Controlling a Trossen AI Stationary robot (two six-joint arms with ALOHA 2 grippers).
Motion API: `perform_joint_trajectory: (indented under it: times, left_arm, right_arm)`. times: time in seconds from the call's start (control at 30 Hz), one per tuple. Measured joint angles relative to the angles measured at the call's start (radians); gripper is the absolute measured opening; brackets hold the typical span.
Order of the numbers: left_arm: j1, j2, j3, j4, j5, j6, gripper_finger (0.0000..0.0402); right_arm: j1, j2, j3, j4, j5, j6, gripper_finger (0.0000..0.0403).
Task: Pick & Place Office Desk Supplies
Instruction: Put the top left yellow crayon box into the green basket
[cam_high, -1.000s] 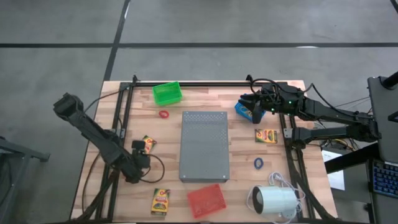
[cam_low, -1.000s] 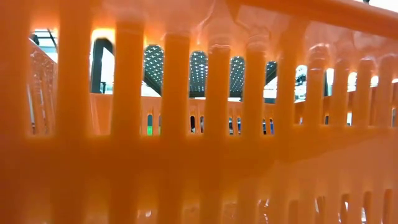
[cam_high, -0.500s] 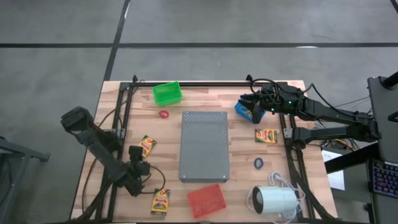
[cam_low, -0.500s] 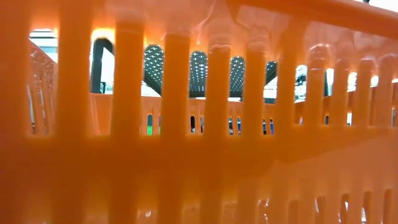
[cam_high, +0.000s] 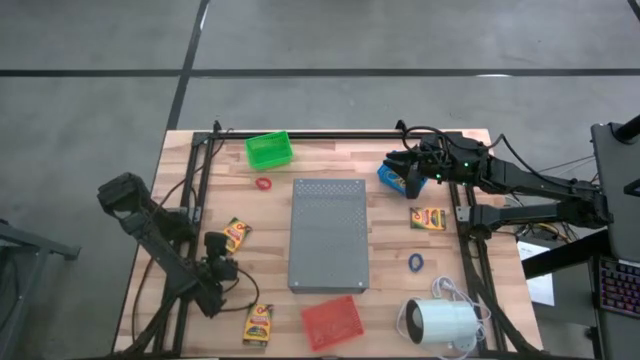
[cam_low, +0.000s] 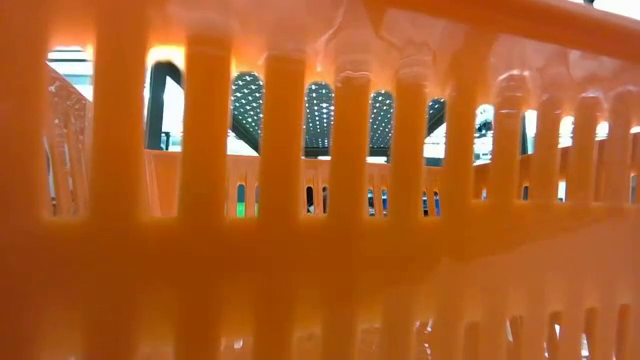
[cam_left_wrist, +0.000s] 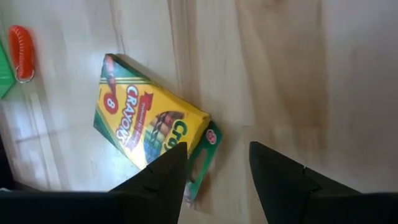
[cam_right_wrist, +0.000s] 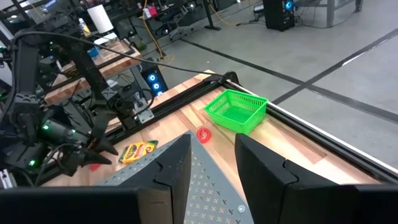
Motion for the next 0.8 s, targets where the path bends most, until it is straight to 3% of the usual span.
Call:
perform_joint_trajectory:
  times: [0.8]
  left_arm:
    - [0.0, -0.001, -0.11, 0.076, -0.083, 0.025, 0.0159]
  right_arm:
    - [0.0, 0.0, 0.0, 0.0, 0.0, 0.0, 0.0122]
